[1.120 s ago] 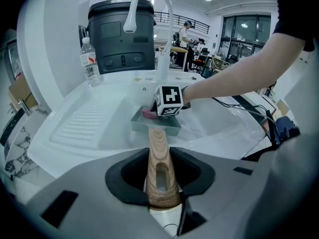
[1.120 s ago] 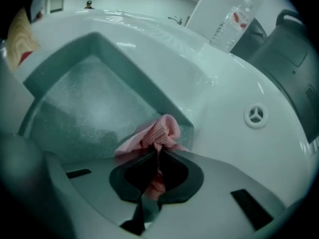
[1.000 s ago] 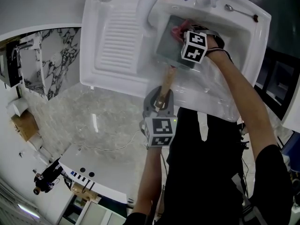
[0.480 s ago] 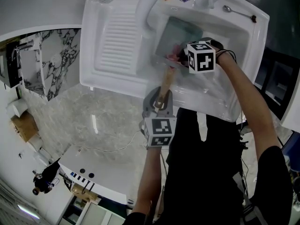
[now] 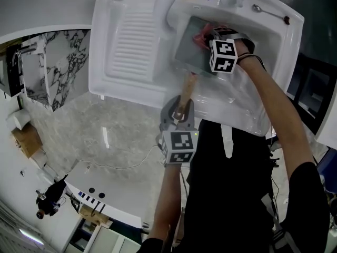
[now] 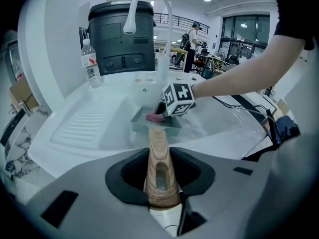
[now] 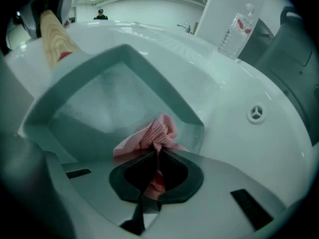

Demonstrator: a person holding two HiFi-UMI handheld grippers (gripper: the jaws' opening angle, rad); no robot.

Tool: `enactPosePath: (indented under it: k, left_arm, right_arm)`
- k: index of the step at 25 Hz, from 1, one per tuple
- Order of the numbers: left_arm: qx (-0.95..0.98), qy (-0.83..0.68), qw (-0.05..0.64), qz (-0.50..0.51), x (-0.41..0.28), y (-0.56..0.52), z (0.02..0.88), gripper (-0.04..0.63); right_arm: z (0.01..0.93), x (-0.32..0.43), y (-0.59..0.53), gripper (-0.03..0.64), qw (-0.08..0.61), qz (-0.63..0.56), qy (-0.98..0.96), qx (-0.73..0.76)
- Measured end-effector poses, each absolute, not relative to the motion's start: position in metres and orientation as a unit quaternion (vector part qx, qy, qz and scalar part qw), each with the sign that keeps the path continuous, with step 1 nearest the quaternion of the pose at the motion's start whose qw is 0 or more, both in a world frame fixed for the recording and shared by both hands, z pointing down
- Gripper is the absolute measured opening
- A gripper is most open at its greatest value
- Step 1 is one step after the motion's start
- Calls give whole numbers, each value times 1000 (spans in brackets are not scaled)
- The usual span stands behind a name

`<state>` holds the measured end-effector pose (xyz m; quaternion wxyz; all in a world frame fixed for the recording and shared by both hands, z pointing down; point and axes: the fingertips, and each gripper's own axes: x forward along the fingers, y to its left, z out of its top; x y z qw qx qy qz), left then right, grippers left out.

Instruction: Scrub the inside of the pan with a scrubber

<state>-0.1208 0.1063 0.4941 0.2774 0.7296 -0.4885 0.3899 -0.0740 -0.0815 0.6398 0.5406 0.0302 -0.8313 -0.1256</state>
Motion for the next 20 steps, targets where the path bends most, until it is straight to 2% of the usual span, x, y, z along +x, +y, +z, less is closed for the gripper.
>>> enactPosePath:
  k: [4, 6, 10, 20]
  left_arm:
    - [730, -488, 277, 390, -121, 106, 495, 137]
    - [730, -488, 279, 389, -121, 106, 495, 137]
    - [731, -487, 280, 388, -121, 107, 495, 137]
    - [732, -485, 280, 387, -121, 106, 495, 137]
  right_arm:
    - [650, -61, -101, 25, 577, -171, -795, 78]
    - [654, -51, -98, 25, 597, -157, -784, 68]
    - [646, -46, -73, 25, 581, -33, -813, 22]
    - [596, -77, 19, 31, 517, 153, -814, -218]
